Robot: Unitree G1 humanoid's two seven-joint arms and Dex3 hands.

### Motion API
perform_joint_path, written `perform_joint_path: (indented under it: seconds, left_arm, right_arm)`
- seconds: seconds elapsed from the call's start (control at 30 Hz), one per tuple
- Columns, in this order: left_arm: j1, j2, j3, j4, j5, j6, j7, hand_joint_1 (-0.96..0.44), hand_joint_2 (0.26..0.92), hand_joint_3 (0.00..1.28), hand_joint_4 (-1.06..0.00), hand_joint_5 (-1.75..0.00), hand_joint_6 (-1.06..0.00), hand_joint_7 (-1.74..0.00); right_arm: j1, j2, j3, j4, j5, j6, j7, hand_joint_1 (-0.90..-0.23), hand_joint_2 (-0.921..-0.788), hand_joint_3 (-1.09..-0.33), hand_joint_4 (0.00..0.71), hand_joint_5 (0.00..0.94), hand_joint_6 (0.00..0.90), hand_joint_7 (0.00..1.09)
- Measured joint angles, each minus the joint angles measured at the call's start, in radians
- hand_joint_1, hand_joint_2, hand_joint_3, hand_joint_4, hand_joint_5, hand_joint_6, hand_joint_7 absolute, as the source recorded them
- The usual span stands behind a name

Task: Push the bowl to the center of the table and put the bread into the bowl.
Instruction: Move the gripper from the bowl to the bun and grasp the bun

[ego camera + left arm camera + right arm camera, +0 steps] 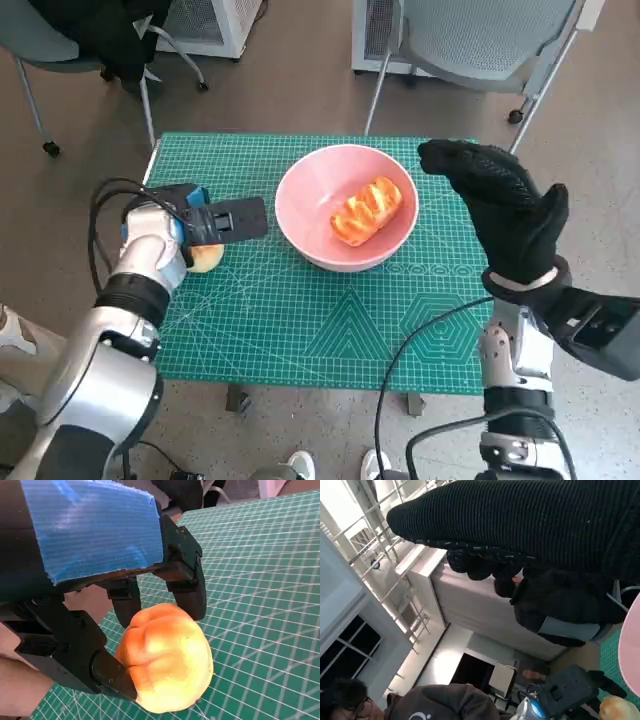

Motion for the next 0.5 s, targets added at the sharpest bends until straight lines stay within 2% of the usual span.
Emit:
perform_joint_path:
  seconds: [0.07,0.23,0.33,0.47,0.5]
  left_arm:
    - [0.000,0.001,0.002,0.000,-0.002,0.002,-0.008,0.33,0.791,0.31,-0.69,-1.26,-0.38,-0.51]
    - [-0.001,0.002,0.015,-0.009,-0.008,0.018,-0.028,0.37,0.724,0.45,-0.66,-1.31,-0.40,-0.36]
    - [-0.002,0.002,0.024,-0.024,-0.012,0.033,-0.037,0.38,0.687,0.54,-0.65,-1.35,-0.44,-0.35]
    - [-0.005,0.004,0.032,-0.045,-0.025,0.041,-0.043,0.39,0.673,0.57,-0.64,-1.37,-0.49,-0.36]
    - [-0.005,0.005,0.033,-0.052,-0.026,0.043,-0.043,0.31,0.690,0.54,-0.63,-1.35,-0.51,-0.54]
  right_arm:
    - [-0.002,0.001,0.000,0.002,0.000,0.000,0.000,-0.706,-0.921,-0.797,0.081,0.004,0.032,0.22]
    - [-0.006,0.002,0.000,0.009,0.002,0.000,0.003,-0.706,-0.921,-0.797,0.081,0.003,0.032,0.22]
    - [-0.008,0.004,0.000,0.012,0.003,0.000,0.005,-0.705,-0.921,-0.800,0.081,0.003,0.032,0.22]
    - [-0.011,0.008,0.000,0.013,0.007,0.003,0.007,-0.704,-0.921,-0.805,0.079,0.002,0.029,0.22]
    - [-0.012,0.009,0.000,0.014,0.008,0.004,0.008,-0.704,-0.921,-0.805,0.079,0.002,0.029,0.22]
